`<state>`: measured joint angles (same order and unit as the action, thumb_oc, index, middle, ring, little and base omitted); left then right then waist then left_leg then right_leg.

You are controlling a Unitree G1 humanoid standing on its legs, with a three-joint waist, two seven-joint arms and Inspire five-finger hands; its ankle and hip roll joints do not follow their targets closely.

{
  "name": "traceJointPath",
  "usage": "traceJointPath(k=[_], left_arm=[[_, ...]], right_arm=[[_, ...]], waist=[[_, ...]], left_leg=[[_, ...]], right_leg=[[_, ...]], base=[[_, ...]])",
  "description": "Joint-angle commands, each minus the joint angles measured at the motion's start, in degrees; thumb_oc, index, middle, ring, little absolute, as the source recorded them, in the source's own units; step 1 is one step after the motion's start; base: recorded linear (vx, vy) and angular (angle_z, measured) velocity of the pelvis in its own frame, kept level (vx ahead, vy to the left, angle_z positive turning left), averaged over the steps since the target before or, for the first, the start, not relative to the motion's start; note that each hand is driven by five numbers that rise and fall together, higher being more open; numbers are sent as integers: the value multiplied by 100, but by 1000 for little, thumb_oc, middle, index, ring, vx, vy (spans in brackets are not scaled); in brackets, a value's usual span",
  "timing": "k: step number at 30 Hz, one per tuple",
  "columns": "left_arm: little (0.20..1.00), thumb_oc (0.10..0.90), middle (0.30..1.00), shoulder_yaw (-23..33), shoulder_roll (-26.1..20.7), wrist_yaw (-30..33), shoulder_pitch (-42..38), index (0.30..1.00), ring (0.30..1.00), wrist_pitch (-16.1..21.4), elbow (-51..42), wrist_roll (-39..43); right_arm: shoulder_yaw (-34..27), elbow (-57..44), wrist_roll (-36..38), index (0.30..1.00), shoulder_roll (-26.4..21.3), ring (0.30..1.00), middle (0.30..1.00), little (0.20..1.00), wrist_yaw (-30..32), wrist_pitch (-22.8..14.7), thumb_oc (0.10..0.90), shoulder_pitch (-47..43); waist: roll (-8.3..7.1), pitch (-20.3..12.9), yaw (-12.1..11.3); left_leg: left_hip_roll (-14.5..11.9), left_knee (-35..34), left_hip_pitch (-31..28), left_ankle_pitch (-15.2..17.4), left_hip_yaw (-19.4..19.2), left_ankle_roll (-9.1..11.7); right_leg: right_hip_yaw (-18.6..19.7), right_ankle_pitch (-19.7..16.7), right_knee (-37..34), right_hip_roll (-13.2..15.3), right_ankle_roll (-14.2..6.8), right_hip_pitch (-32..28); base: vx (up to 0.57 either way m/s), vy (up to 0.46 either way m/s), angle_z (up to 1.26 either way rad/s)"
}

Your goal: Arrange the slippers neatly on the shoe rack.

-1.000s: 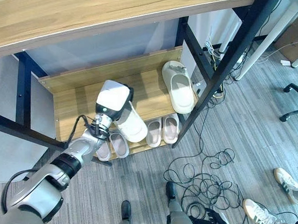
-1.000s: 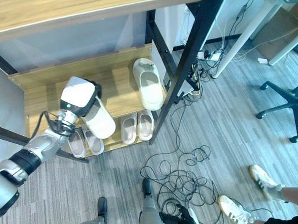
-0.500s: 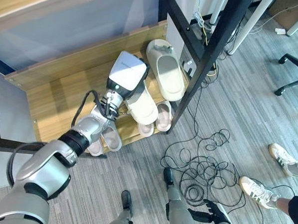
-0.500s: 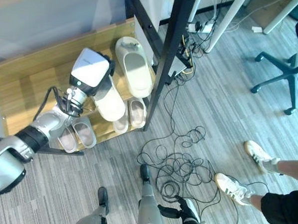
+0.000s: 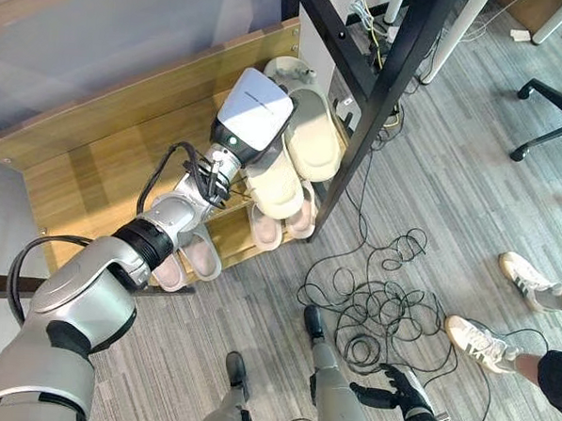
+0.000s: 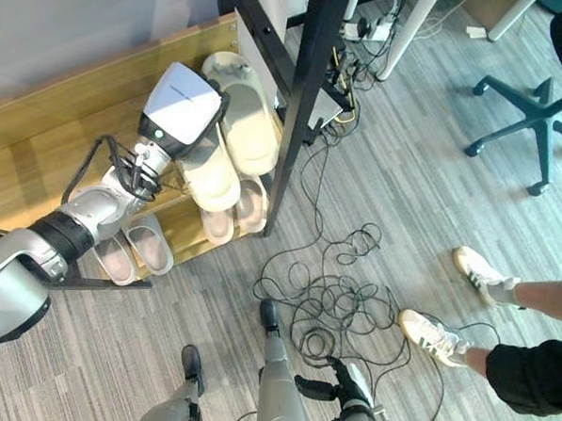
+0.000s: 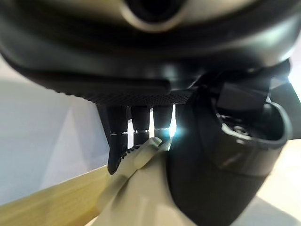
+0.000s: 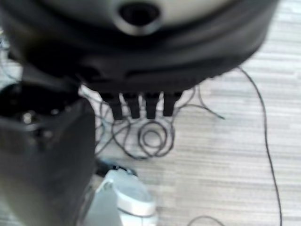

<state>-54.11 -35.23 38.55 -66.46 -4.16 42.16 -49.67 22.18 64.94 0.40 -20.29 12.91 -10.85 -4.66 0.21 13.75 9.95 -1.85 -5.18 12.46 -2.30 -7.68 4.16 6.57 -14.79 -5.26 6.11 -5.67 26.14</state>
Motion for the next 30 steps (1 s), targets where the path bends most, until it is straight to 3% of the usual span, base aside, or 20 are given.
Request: traceJointPath(k=[1, 23, 30], left_arm=[[300, 400, 300, 51, -242, 292, -1251, 300, 300, -109, 256, -175], [300, 400, 300, 100, -95, 560, -1657, 300, 300, -183, 475, 21], [300, 400, 300, 431, -595, 1019, -1472, 300, 300, -400, 174, 188]], right_arm=[[140, 122, -8, 900, -423, 900, 900, 900, 190, -80, 800, -93], [271, 66, -116, 900, -437, 900, 900, 900, 223, -103, 800, -135], [139, 124, -116, 900, -380, 900, 900, 900, 238, -69, 800, 33]], waist=[[90, 27, -66], [73, 56, 36], [88, 74, 9]], left_leg=[[-81, 23, 239, 530, 260, -207], [-36, 18, 361, 523, 229, -203], [-20, 26, 299, 536, 169, -200]], right_leg=[[-155, 1199, 98, 222, -563, -384], [-150, 1151, 98, 247, -583, -245], [-135, 1158, 125, 282, -588, -283]], base=[[0, 0, 0], [0, 0, 0], [10, 3, -9]])
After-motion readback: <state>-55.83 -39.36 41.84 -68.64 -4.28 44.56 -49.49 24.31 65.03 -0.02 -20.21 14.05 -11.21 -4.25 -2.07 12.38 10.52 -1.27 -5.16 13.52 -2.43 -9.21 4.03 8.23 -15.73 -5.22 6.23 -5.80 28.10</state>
